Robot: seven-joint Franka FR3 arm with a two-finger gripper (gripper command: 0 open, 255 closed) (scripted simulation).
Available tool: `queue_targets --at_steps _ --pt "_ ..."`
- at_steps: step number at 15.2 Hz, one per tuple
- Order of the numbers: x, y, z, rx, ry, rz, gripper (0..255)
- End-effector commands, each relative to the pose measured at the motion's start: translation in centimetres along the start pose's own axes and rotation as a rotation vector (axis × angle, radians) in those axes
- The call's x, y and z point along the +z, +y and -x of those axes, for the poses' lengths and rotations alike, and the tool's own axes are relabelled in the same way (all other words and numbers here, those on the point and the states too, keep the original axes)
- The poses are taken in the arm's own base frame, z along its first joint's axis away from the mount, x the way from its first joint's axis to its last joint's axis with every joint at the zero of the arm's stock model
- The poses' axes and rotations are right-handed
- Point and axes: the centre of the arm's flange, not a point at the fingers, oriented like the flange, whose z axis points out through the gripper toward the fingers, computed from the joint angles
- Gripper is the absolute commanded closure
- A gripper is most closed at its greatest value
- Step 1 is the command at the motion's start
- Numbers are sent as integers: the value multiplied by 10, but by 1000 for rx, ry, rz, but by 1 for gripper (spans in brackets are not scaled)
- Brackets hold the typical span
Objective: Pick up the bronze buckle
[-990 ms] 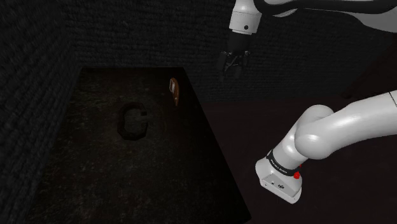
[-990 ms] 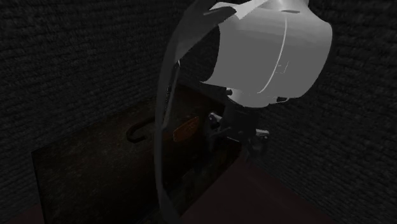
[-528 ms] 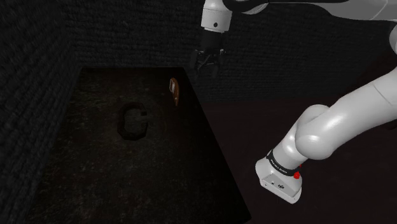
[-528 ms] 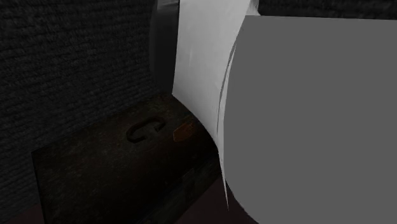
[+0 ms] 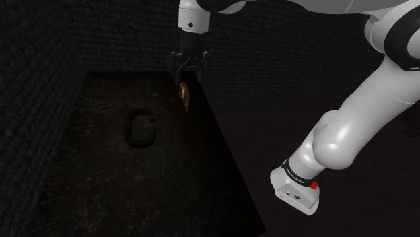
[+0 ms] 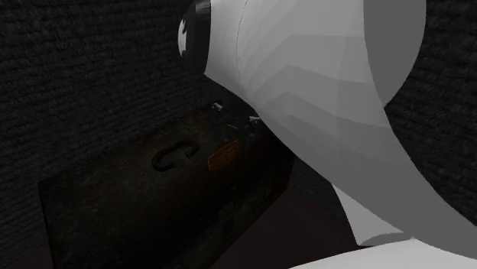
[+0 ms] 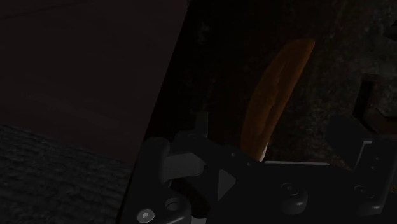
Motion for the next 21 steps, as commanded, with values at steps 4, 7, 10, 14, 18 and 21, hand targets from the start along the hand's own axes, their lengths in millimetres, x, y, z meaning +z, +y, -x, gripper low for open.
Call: queue_targets --at_steps 4,7,10,14,18,21 --pt "21 -4 -9 2 0 -1 0" --pt "40 -2 -12 2 0 -1 0" --pt "40 -2 -12 2 0 -1 255" --pt "40 -2 -12 2 0 -1 255" --pt "40 -2 -12 2 0 -1 255" --pt "30 -3 -10 2 0 -1 255"
